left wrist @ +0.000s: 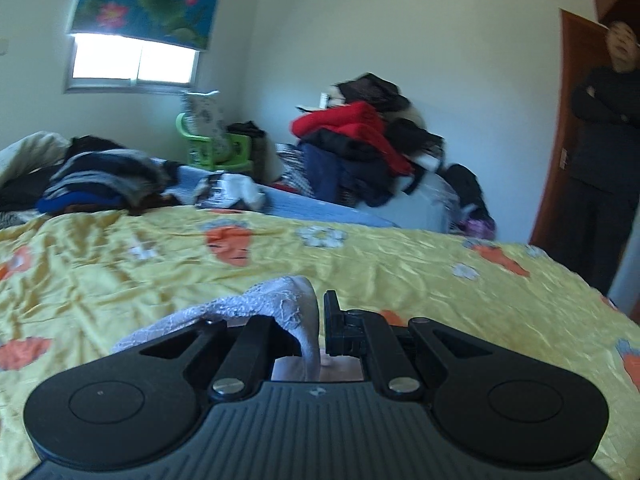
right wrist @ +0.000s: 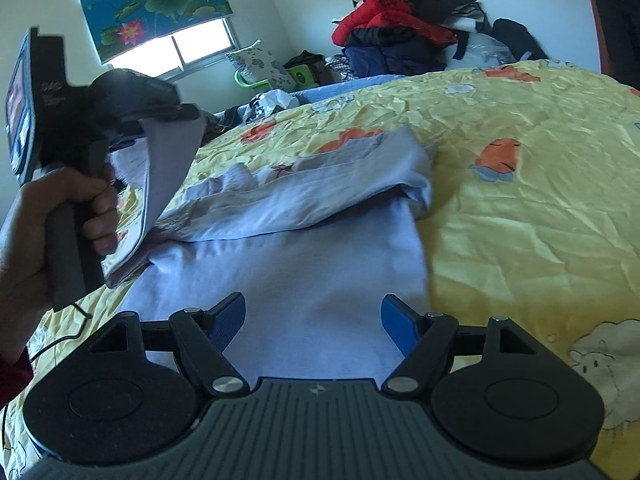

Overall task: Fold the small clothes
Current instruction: 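Carry the held sleeve with the left tool across the sweater body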

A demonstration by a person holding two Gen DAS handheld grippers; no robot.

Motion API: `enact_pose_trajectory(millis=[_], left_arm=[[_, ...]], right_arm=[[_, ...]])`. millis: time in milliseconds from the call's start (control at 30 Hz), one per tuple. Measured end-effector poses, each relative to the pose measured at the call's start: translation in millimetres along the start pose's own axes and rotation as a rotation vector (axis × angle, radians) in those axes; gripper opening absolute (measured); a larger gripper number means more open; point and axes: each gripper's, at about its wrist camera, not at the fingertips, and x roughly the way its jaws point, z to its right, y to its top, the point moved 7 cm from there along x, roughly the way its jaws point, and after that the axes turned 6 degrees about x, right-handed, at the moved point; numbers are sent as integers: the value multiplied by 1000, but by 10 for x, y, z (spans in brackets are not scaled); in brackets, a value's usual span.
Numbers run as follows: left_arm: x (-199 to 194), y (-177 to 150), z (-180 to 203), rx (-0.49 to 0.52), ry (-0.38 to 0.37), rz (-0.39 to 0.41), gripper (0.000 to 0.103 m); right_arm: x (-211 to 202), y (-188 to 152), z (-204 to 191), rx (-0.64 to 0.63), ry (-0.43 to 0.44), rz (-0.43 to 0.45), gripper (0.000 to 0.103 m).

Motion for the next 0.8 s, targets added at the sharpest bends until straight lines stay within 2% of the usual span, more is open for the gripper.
enact_pose_trajectory(millis=[367, 800], left_arm=[[156, -159, 672, 101, -107, -51, 6], [438, -257, 1063, 144, -142, -94, 6]], right_arm=[[-76, 6, 243, 38, -40, 14, 78], [-123, 30, 412, 61, -69, 27, 78]])
